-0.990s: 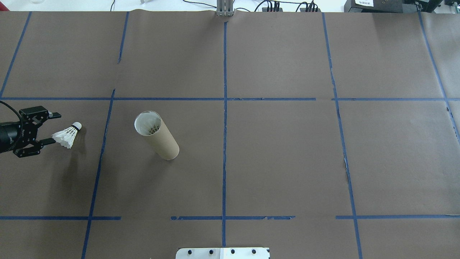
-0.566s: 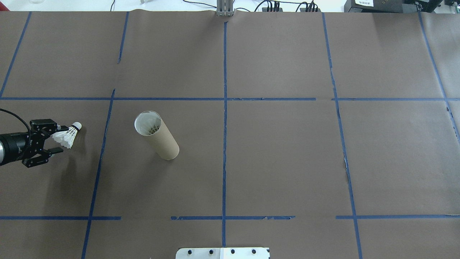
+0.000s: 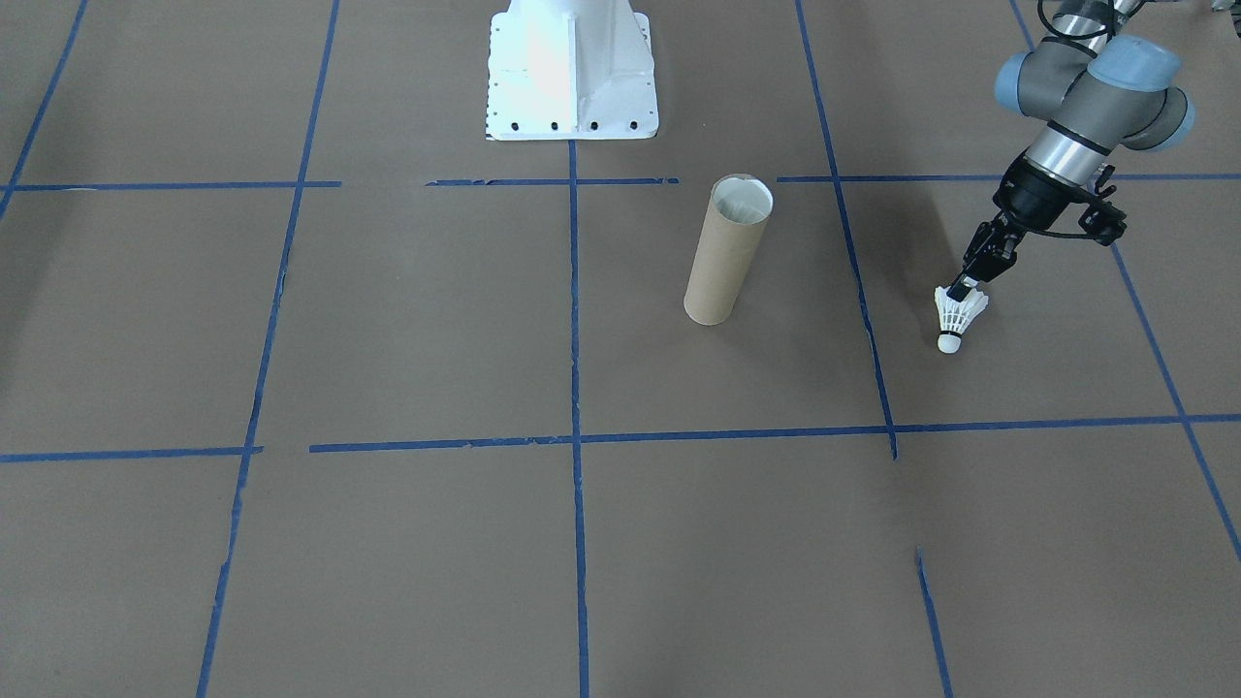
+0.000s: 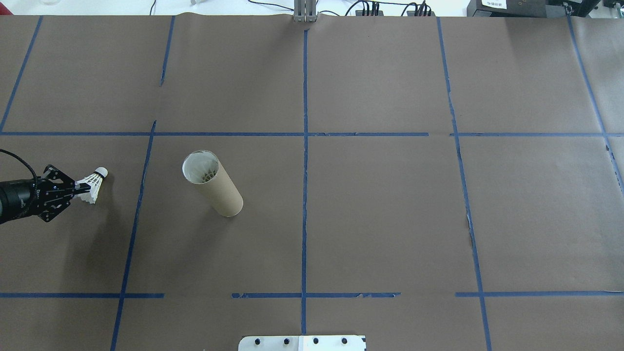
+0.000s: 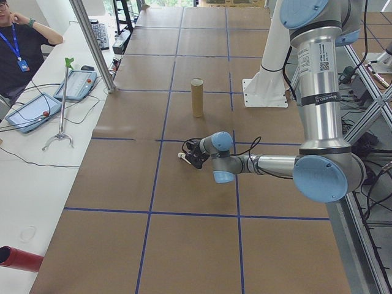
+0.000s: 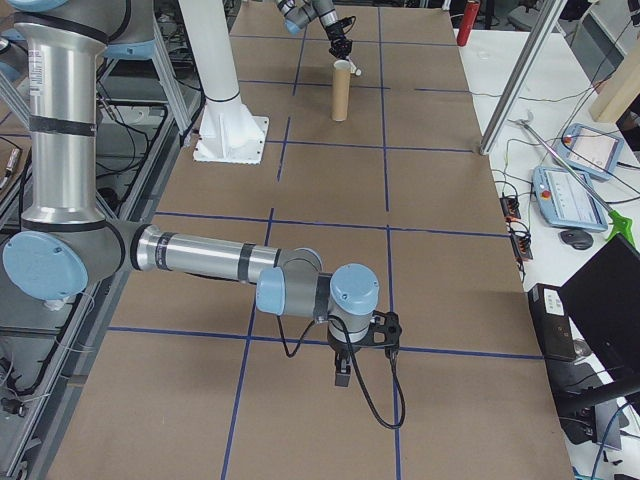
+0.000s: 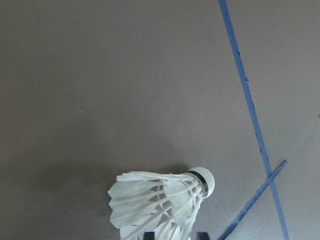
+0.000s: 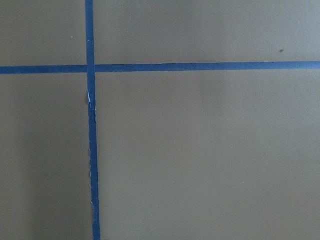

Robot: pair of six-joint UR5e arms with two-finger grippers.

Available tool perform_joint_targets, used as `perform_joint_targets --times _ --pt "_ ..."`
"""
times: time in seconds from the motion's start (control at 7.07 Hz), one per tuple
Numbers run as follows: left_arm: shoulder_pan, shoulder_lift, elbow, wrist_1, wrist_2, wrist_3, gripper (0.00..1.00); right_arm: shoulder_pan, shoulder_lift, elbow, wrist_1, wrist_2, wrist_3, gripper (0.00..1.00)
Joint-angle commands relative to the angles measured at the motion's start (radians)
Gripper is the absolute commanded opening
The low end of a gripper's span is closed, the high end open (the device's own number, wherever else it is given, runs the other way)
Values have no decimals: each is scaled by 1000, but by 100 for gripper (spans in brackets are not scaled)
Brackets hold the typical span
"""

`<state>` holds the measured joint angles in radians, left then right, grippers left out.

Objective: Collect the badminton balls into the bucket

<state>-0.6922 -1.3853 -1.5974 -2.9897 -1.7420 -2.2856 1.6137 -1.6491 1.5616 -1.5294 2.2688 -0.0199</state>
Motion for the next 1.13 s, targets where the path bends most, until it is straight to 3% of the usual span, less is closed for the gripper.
perform_joint_targets --times 0.0,0.14,0.42,0.71,0.85,0.99 --pt "-6 35 -61 3 -10 8 0 0 -1 0 0 0 0 100" --pt "-9 32 -91 43 -58 17 0 0 0 0 0 0 0 100" --pt "-114 25 -171 168 -260 183 0 0 0 0 0 0 0 100" --pt "-194 15 -274 378 -455 395 0 0 0 0 0 0 0 100" --pt "-194 -12 -286 418 -531 420 0 0 -1 0 0 0 0 100" --pt "-193 -18 -305 422 -566 420 0 0 0 0 0 0 0 100"
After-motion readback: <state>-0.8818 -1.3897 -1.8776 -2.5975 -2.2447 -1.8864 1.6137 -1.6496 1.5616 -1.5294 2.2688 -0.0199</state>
